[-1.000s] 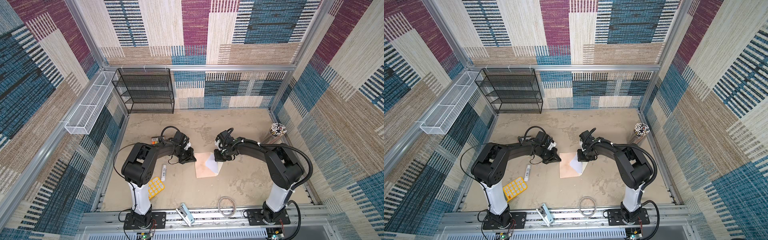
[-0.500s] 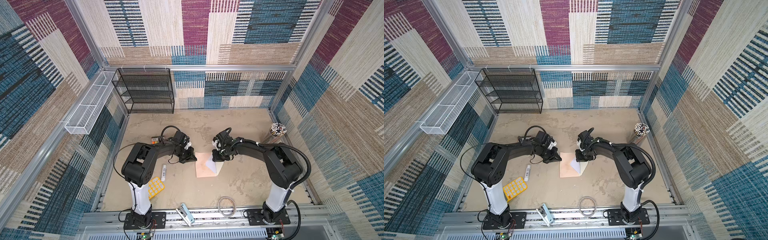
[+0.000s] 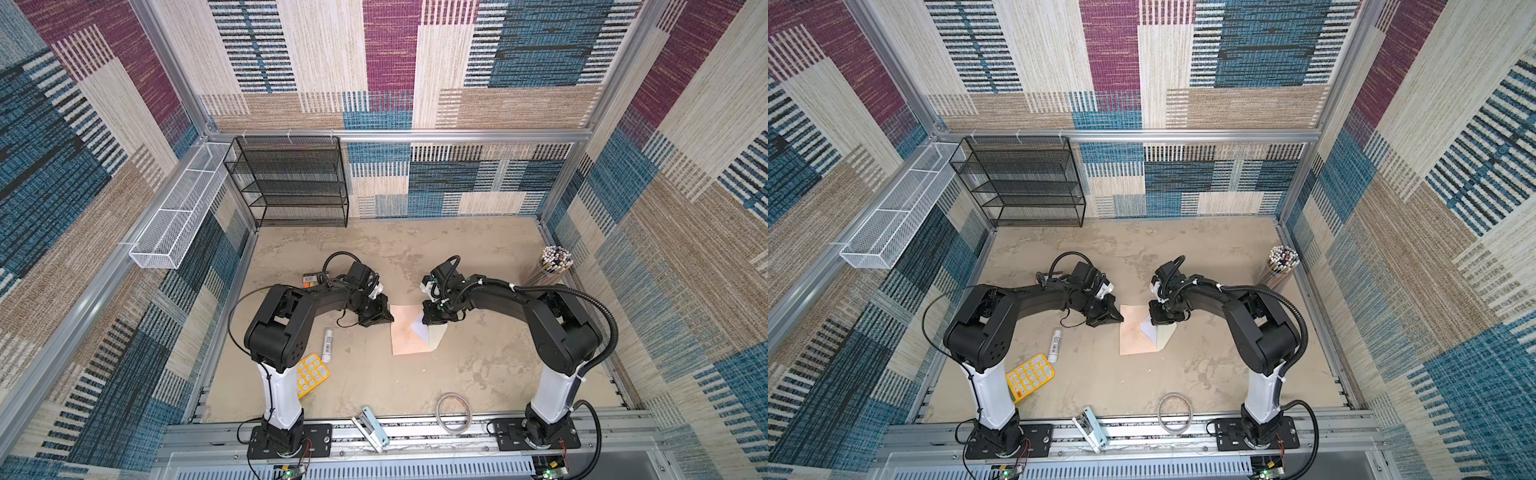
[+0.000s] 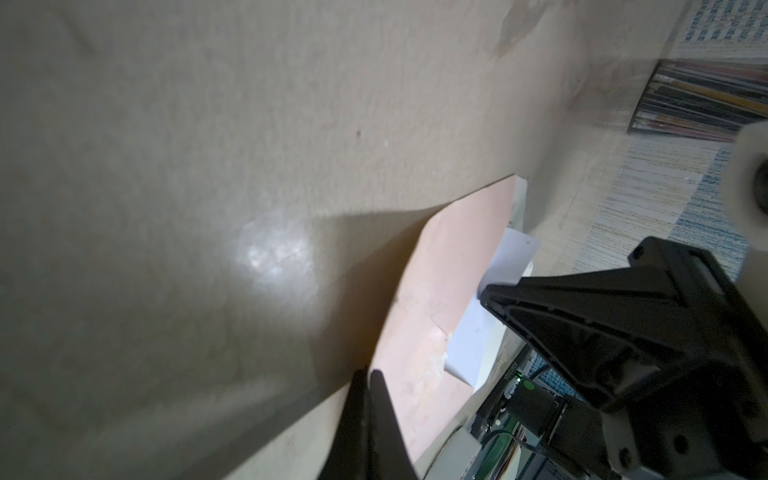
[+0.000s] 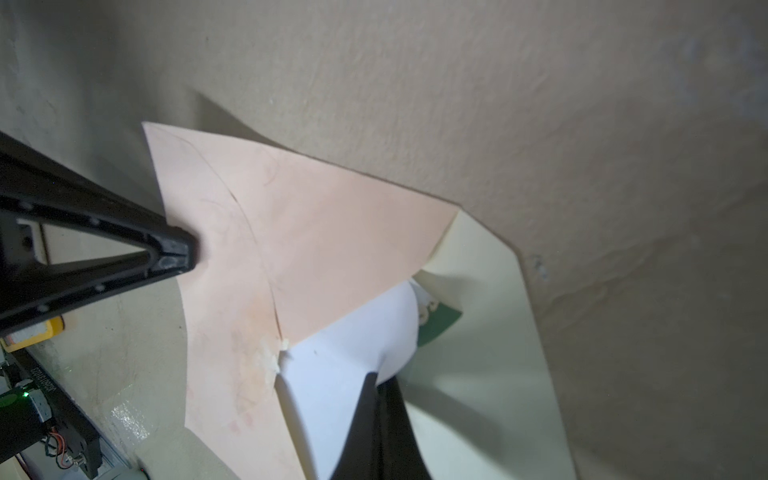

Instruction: Place the letter into the envelope and seal it

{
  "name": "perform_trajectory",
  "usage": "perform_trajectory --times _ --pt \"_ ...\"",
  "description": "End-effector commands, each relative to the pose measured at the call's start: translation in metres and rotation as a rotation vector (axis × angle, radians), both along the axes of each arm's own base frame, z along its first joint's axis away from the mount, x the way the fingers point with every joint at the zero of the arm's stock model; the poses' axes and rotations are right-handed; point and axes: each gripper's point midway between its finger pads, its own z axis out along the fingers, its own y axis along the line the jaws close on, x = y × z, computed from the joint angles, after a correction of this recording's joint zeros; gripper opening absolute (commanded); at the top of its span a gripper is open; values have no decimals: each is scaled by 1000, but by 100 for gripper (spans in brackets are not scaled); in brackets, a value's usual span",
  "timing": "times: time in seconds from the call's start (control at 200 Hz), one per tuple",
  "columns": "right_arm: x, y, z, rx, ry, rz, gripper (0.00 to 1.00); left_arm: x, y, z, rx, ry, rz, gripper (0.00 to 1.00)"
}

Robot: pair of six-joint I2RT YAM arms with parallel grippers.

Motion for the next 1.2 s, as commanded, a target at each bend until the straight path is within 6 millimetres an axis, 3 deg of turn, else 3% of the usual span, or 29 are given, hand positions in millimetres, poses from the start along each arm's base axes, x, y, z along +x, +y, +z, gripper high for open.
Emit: perform_trajectory --times 0.0,0.165,0.892,1.192 --pt "12 2 7 -6 -51 6 0 1 -2 6 -13 -31 -30 1" --pt "17 -1 11 -32 -70 9 0 1 -1 9 -15 -39 -37 2" --pt "10 19 -1 92 -32 40 0 4 -2 5 -20 -47 -48 2" --pt "13 26 5 130 -51 63 1 8 3 11 -21 -74 -54 2"
